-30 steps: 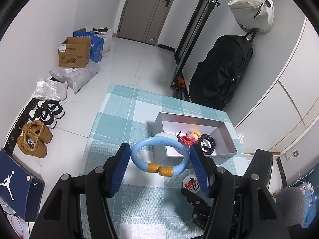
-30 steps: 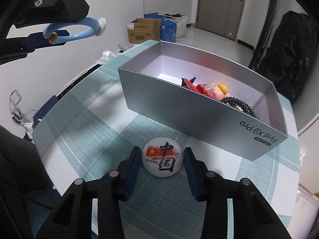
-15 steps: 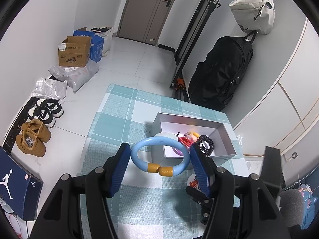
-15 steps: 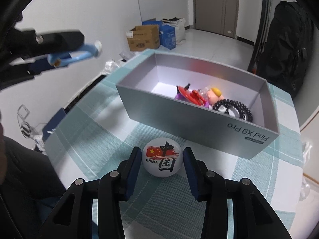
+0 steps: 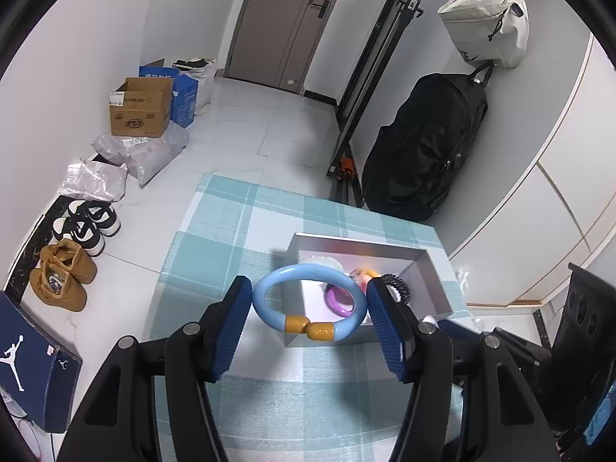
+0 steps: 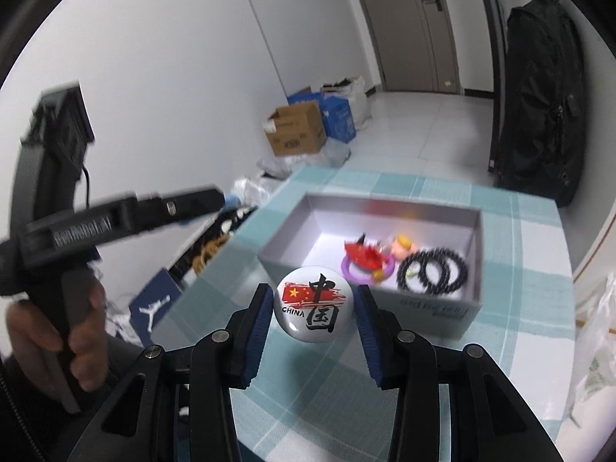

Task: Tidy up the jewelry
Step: 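Carry the blue ring and white badge into the box and open both grippers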

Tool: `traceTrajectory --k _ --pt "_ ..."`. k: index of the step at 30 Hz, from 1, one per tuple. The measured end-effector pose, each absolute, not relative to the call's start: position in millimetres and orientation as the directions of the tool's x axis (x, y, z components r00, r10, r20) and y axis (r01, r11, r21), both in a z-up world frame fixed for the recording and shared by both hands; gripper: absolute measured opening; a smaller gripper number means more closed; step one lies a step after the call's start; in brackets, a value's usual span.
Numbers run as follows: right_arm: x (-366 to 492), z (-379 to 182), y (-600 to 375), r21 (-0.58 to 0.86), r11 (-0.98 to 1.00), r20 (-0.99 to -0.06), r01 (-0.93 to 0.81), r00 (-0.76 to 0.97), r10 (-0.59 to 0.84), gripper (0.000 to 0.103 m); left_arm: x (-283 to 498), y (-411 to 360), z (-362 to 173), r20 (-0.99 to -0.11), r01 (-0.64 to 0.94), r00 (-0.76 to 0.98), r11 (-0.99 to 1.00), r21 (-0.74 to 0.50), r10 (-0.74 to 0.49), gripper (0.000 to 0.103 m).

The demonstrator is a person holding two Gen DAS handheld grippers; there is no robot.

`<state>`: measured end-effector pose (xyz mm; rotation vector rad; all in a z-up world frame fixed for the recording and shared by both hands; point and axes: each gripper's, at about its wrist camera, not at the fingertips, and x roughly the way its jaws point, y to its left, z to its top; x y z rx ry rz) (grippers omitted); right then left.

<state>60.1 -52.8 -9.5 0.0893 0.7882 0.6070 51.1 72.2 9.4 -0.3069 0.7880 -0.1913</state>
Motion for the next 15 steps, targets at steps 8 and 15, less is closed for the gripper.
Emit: traceTrajectory --k 8,15 --pt "82 6 -77 0.413 0.821 -0.587 -0.394 0.573 0.571 0.042 61 52 10 -0.663 0.089 0.684 0.937 -0.337 -0.304 0.057" --pt "104 2 -92 0.478 0.816 -0.587 -0.327 0.572 0.573 0.042 75 36 7 -0.677 0.109 0.659 0.931 -0.347 -0.330 0.057"
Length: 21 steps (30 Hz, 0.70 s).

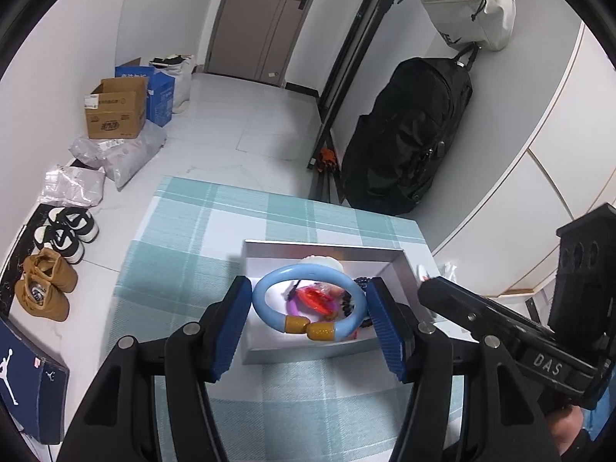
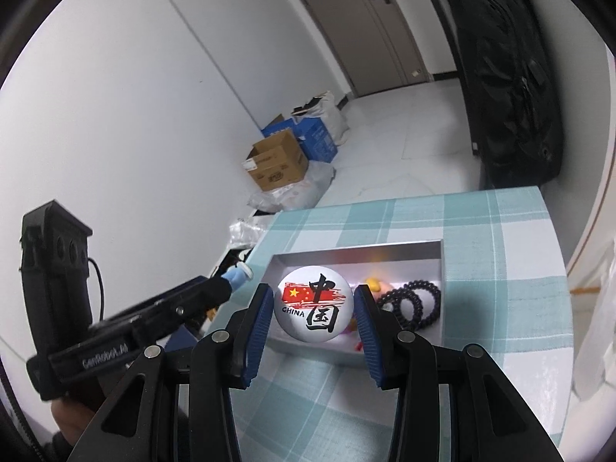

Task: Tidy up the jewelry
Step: 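Carry the blue ring and white badge into the box and open both grippers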

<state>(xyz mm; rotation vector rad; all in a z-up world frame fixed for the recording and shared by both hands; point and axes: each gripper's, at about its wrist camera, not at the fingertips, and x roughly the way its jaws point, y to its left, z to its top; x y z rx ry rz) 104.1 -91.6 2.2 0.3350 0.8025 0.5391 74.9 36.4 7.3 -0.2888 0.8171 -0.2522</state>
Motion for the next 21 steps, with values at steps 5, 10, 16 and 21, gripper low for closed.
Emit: traceTrajectory --k 5,10,16,21 --pt "119 -4 -100 0.520 0.807 -0.591 -0.279 0.564 0.576 0.042 85 29 7 -0.682 0.116 0.642 0.923 -0.367 -0.352 0.057" --pt "133 -12 -103 0.548 0.798 -0.601 -0.250 0.546 0.584 0.042 95 22 4 -0.689 0.119 0.623 0.915 -0.384 -0.370 0.057" --pt "147 -22 -105 0.568 0.791 -0.612 -0.226 0.526 0.590 0.042 107 17 -2 -0.698 0.113 0.593 0.899 -0.423 -0.402 0.057" --pt "153 -28 -108 0.580 0.789 -0.618 -0.204 0.521 0.589 0.042 115 11 -5 -0.711 0.108 0.576 0.899 -0.423 -0.404 0.057"
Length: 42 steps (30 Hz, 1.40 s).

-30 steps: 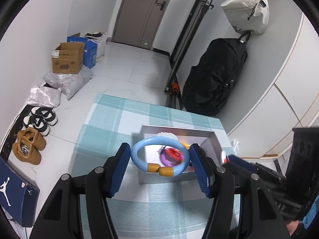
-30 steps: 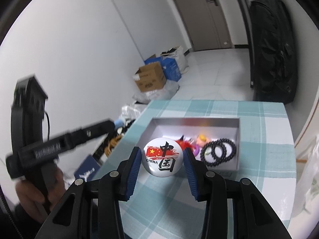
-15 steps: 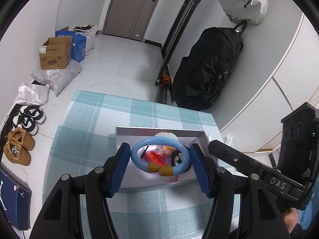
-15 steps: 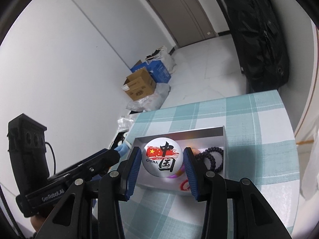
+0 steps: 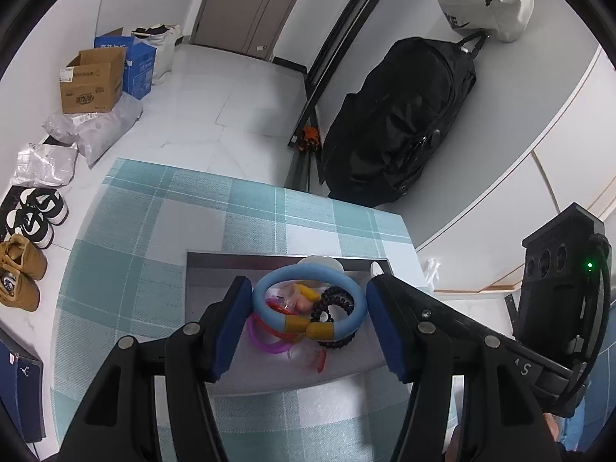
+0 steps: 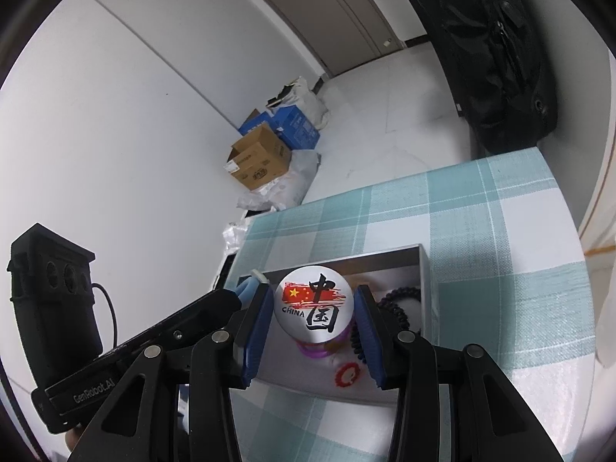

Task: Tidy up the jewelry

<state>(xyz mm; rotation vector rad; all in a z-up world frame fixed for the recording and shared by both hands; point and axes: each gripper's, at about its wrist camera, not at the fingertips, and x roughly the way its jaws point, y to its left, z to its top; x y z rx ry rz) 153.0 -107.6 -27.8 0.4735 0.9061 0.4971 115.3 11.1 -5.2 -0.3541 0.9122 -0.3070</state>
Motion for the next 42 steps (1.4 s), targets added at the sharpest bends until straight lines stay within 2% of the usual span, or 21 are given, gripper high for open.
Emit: traceTrajectory --k 10,18,26,33,36,42 --pt "160 -36 -111 0.606 0.778 -0.626 -0.165 0.505 0.594 0.042 122 8 -17 -0.737 0.091 0.545 0.901 -0.423 -0.401 0.057" --pt "160 -40 -112 0.597 0.790 -0.644 -0.141 0.502 0.577 0.044 119 8 -13 -0.724 0.110 0.551 0.896 -0.431 -0.416 0.057" --pt "156 -33 -122 0.613 0.781 -0.623 -0.123 0.533 0.573 0.046 120 7 -18 -0.749 0.106 0.525 0.904 -0.414 -0.404 0.057" --pt "146 -21 -118 0.575 0.799 -0.610 -0.177 0.558 0.562 0.057 115 16 -16 -0.748 0.075 0.543 0.909 -0.409 -0.382 0.058" --pt "142 -20 -117 0.559 0.807 -0.612 -0.188 0.563 0.555 0.064 113 18 -13 -0.750 0.063 0.559 0.920 -0.386 -0.353 0.058" --pt "132 -14 -117 0.529 0.820 -0.606 -0.219 0.579 0.545 0.070 105 19 -2 -0.743 0.049 0.605 0.944 -0.326 -0.287 0.058"
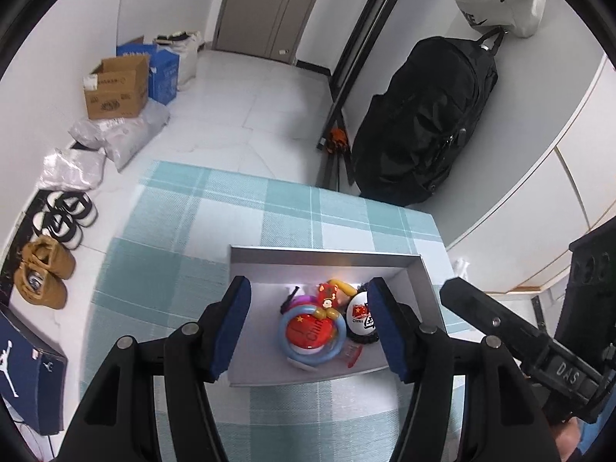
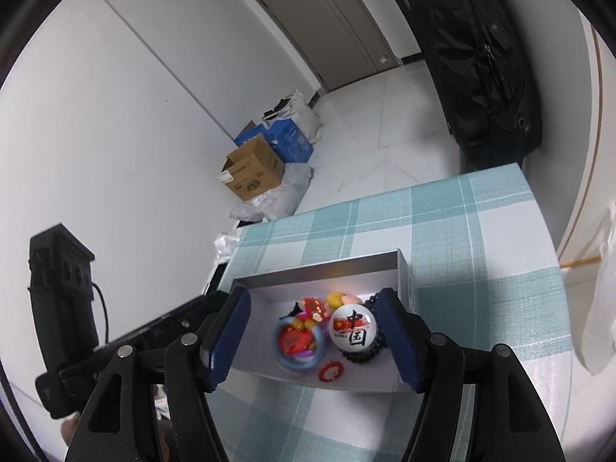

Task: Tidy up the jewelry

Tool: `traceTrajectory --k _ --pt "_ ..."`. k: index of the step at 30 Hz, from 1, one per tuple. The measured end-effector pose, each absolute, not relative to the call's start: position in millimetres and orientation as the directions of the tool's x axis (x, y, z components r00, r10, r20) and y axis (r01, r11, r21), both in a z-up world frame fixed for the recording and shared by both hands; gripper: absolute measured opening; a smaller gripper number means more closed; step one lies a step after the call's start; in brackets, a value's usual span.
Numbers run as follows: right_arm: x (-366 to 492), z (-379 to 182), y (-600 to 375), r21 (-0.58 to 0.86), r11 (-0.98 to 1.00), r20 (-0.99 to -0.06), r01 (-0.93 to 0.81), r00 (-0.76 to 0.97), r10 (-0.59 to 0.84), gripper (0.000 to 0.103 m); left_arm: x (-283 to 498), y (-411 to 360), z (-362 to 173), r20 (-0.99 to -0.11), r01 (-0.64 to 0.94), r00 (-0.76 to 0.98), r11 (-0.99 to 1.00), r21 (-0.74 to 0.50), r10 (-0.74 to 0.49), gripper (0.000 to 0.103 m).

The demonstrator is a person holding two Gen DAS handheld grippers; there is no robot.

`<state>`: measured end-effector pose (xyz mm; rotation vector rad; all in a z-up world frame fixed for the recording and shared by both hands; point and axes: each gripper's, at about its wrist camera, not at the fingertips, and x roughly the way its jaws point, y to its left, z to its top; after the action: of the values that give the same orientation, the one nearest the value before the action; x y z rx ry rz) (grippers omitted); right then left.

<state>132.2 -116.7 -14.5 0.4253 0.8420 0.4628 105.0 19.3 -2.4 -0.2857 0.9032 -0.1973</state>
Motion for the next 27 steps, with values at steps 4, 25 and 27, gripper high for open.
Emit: traceTrajectory --k 4,25,27 --pt "120 -8 -115 0.490 0.835 -0.595 -0.250 0.603 0.530 0.081 94 18 5 -0.729 0.059 0.642 0.964 -0.258 -0.235 0.059" --pt "56 20 -104 0.307 0.884 -0.528 -0.352 0.709 0.466 0.097 53 15 24 -0.624 0.049 0.770 0.988 -0.149 -0.132 0.070" --pt "52 19 -106 0.300 0.887 -0.526 -0.351 0.714 0.461 0.097 48 20 24 -0.628 0.035 0.767 0.986 -0.163 -0.131 0.070"
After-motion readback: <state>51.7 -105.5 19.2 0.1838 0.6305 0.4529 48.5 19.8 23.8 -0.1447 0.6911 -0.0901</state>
